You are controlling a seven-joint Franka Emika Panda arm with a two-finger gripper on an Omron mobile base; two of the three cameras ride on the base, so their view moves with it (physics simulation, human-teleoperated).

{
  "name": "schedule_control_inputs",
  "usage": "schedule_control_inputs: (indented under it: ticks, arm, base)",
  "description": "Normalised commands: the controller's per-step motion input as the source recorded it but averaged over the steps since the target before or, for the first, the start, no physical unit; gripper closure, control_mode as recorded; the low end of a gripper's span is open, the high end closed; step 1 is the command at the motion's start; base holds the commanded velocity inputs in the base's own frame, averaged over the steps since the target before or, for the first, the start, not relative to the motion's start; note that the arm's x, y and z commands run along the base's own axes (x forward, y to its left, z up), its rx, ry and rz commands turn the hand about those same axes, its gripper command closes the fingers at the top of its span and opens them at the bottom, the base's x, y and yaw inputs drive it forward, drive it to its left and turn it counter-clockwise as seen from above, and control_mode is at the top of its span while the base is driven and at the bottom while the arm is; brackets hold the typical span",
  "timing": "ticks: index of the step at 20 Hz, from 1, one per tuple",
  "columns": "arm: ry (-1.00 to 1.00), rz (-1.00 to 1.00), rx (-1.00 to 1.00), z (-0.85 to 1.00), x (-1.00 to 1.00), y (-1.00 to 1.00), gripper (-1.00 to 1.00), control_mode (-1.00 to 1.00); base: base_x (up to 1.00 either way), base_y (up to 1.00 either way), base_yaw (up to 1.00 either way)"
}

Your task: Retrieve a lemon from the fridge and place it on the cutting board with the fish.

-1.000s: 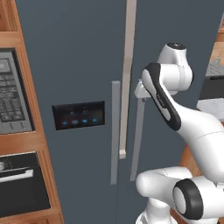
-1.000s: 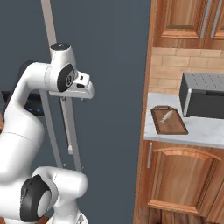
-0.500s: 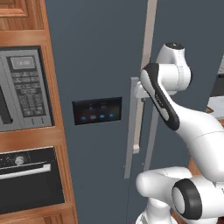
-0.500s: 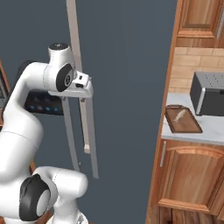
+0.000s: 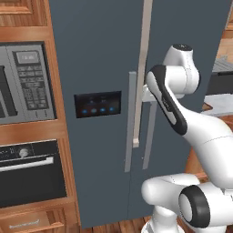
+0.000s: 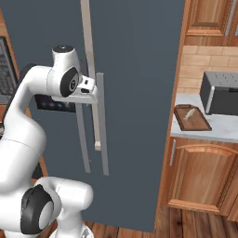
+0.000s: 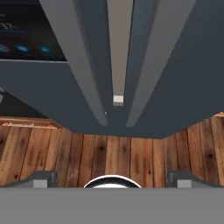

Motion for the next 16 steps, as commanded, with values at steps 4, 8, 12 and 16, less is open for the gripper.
schedule_control_inputs:
  ticks: [4,8,12,16]
  arm:
    - [0.00,0.00,0.00,0.00,0.00,0.00,-1.00,1.00]
    - [0.00,0.00,0.00,0.00,0.00,0.00,-1.00,1.00]
    - [0.00,0.00,0.00,0.00,0.00,0.00,-1.00,1.00]
    - [-0.01,0.00,0.00,0.00,0.04,0.00,-1.00,-1.00]
  base:
    - [-0.43,-0.12,0.00]
    - [0.00,-0.02,0.00]
    - [0.00,0.00,0.00]
    - [0.00,0.00,0.00]
